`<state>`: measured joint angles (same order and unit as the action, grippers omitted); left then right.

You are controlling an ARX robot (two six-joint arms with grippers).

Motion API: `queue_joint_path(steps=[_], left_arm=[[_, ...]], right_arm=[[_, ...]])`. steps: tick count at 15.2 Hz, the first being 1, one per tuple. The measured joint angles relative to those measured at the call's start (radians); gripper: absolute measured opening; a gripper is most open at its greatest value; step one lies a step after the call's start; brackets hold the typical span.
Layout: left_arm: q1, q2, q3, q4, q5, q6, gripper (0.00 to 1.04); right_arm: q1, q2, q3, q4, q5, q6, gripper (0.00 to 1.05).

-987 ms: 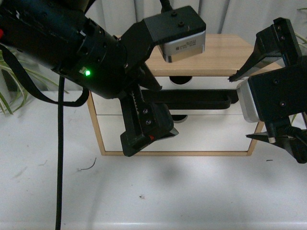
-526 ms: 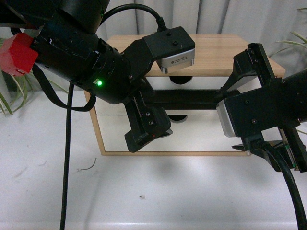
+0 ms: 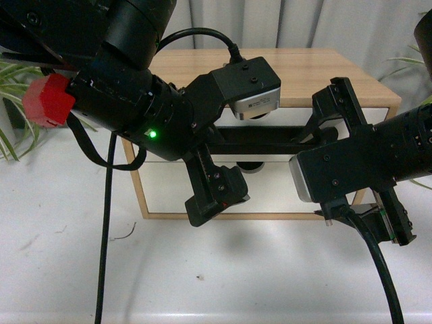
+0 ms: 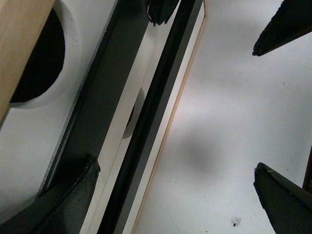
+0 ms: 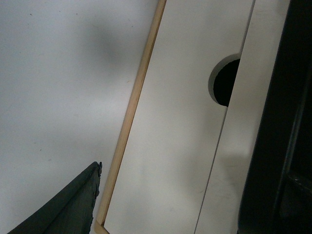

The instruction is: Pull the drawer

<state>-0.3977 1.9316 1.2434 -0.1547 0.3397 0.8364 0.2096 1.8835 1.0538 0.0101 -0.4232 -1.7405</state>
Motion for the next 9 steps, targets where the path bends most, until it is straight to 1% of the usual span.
queue_joint_path(steps=[4,9], left_arm=[[-0.021,0.024,0.000,0.026,0.001,0.001,0.98],[-0.038,0.026,0.001,0.040,0.002,-0.027,0.98]], right_arm=[[-0.001,0.045,0.000,0.048,-0.005,0.000,0.98],[-0.002,0.031,-0.030,0.066,-0.005,0.020,0.98]])
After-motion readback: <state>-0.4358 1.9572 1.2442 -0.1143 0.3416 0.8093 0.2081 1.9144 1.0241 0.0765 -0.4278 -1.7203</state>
